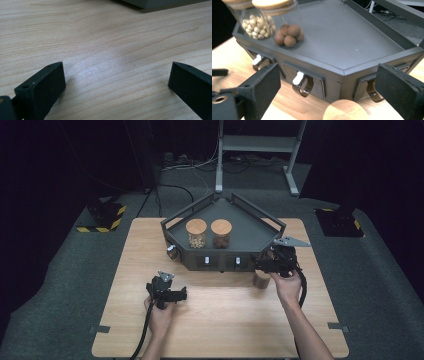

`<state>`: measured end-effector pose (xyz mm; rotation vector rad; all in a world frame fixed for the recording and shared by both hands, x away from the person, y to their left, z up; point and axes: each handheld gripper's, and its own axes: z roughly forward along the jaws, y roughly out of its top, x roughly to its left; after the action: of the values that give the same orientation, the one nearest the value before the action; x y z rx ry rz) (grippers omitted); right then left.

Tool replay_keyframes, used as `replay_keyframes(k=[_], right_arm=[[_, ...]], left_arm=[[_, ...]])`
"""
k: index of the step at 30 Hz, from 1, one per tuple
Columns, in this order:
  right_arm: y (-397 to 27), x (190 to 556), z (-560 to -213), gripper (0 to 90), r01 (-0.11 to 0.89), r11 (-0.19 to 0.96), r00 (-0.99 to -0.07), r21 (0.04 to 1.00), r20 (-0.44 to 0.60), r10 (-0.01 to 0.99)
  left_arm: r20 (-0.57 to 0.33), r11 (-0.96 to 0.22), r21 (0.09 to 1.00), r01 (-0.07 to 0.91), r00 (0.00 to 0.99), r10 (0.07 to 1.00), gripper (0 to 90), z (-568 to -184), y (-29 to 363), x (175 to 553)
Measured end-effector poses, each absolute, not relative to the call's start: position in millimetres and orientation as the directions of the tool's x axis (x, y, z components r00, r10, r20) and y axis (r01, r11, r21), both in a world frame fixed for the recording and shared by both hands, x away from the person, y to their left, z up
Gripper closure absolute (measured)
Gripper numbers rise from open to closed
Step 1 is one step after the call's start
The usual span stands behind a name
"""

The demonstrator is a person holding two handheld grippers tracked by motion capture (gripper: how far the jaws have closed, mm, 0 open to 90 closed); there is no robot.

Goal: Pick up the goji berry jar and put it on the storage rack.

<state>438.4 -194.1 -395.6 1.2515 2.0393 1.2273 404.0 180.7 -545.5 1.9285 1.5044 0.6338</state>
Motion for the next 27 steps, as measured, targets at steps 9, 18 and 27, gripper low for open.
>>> replay_keyframes(k=[9, 18, 27], right_arm=[[-195, 434, -400, 3.6, 0.480, 0.200, -0.473, 0.854, 0.060, 0.879], [-202, 431, -406, 5.2, 0.484, 0.175, -0.443, 0.857, 0.067, 0.894], [-206, 427, -410, 5.8, 0.486, 0.172, -0.452, 0.857, 0.078, 0.889]], left_arm=[[0.004, -0.173, 0.712, 0.681, 0.242, 0.970, 1.1, -545, 181, 404], [0.004, -0.173, 0.712, 0.681, 0.242, 0.970, 1.1, -545, 181, 404], [0.004, -0.173, 0.712, 0.681, 0.241, 0.970, 1.1, -545, 181, 404]])
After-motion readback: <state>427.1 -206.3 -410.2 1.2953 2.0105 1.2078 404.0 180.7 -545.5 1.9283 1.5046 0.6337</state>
